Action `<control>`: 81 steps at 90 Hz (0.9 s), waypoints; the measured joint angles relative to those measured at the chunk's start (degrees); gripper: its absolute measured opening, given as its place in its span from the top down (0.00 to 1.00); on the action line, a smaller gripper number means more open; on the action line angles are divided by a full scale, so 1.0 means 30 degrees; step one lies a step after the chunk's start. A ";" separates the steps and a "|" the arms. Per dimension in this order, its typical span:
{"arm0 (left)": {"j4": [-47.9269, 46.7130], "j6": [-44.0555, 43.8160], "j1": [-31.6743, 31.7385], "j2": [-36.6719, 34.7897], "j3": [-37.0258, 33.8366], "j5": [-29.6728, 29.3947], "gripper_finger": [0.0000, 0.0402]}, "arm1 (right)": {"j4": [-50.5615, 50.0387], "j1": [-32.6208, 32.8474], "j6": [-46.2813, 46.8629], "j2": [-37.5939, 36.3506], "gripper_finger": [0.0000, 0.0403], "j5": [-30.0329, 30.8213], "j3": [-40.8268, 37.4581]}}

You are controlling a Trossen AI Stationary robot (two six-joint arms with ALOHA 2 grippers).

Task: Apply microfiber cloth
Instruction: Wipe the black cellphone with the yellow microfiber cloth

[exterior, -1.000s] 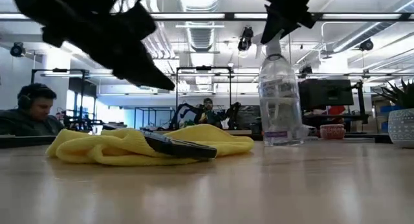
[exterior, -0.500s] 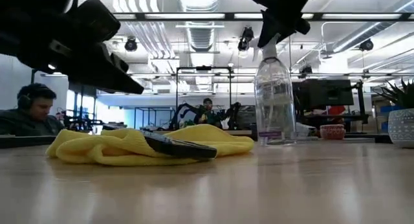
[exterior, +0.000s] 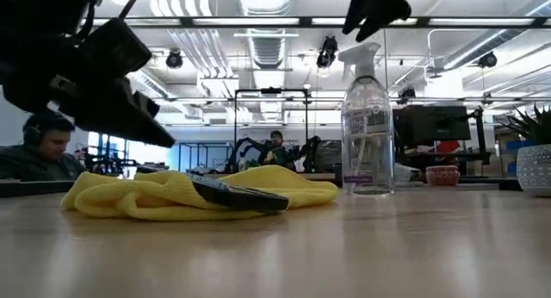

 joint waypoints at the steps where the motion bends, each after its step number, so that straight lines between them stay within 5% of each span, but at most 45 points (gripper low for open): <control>1: -0.0005 -0.0083 -0.0011 0.0000 0.0000 0.0003 1.00 | -0.0065 0.0089 0.0014 -0.0005 0.40 0.0001 0.0123; 45: -0.0710 -0.2477 -0.2990 0.0004 0.0193 -0.0817 1.00 | -0.0363 0.7046 0.2703 0.0441 0.57 -0.0177 0.1455; 81: -0.1371 -0.8361 -0.4593 0.3862 0.0678 -0.2203 1.00 | 0.0452 1.0418 0.5281 0.6178 0.82 -0.0177 0.0490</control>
